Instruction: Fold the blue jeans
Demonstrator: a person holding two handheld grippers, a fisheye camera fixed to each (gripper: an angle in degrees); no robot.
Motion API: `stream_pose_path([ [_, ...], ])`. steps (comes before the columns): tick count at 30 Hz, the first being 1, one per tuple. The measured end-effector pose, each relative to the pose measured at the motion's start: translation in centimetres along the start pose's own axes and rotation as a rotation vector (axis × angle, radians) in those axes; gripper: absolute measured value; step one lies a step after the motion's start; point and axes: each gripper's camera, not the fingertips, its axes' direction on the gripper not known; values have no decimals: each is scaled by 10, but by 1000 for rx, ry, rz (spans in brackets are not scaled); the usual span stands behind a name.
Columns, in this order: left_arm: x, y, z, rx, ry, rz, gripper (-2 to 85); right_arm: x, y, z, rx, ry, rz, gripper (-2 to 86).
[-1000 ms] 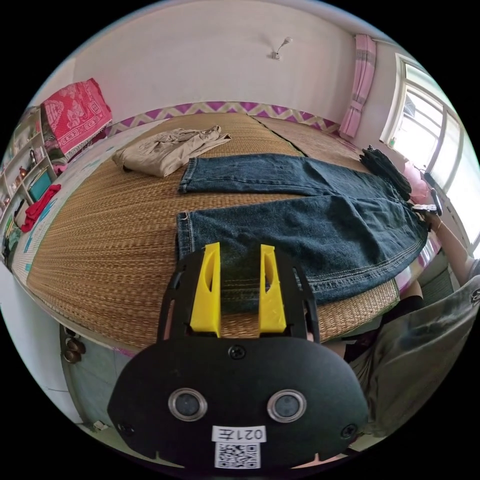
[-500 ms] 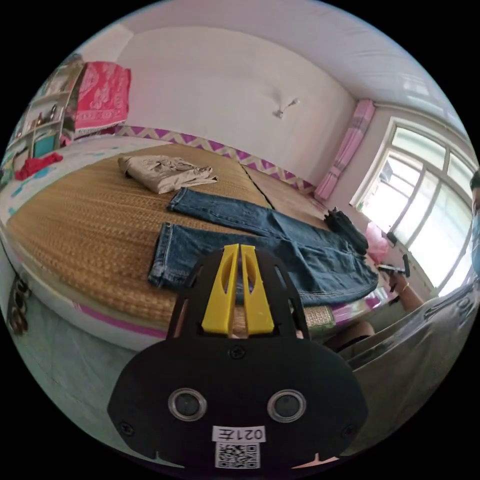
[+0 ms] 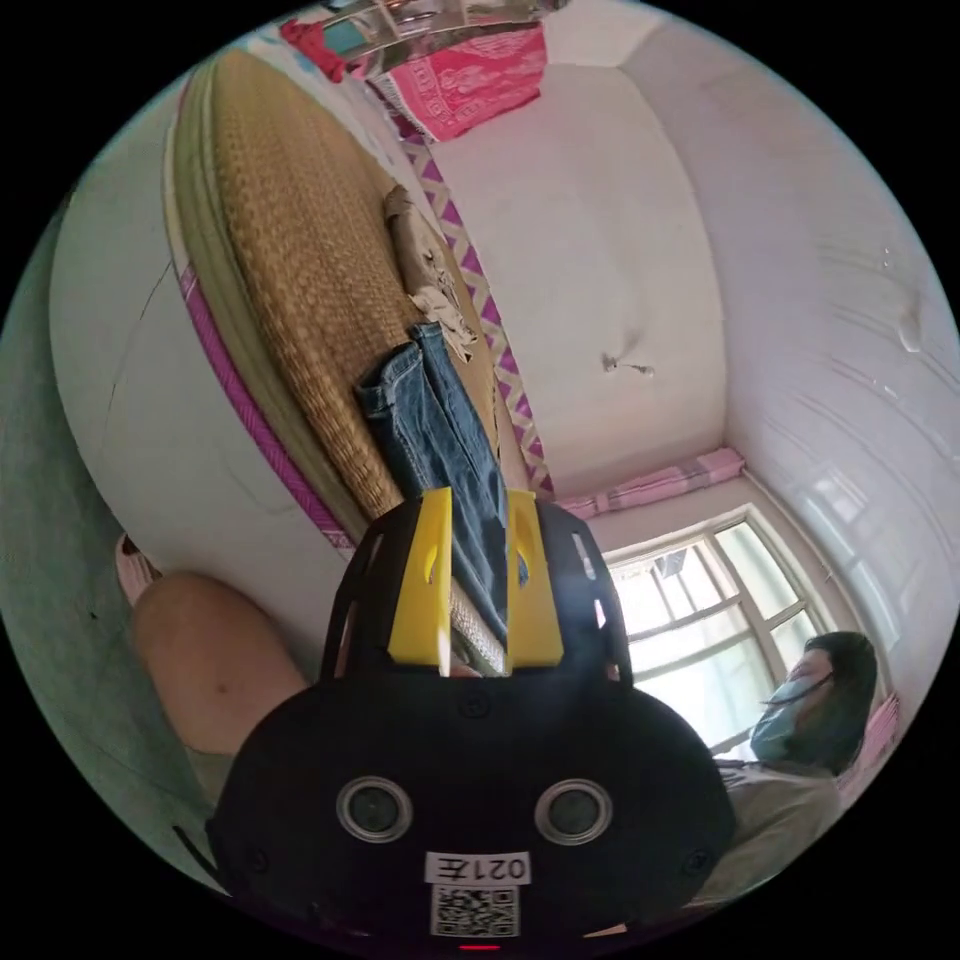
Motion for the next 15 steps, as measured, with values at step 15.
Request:
stream_pose_path([
  [15,-46,14,15,-9,-180,-160,69,67,16,12,-17,-50,33,75],
])
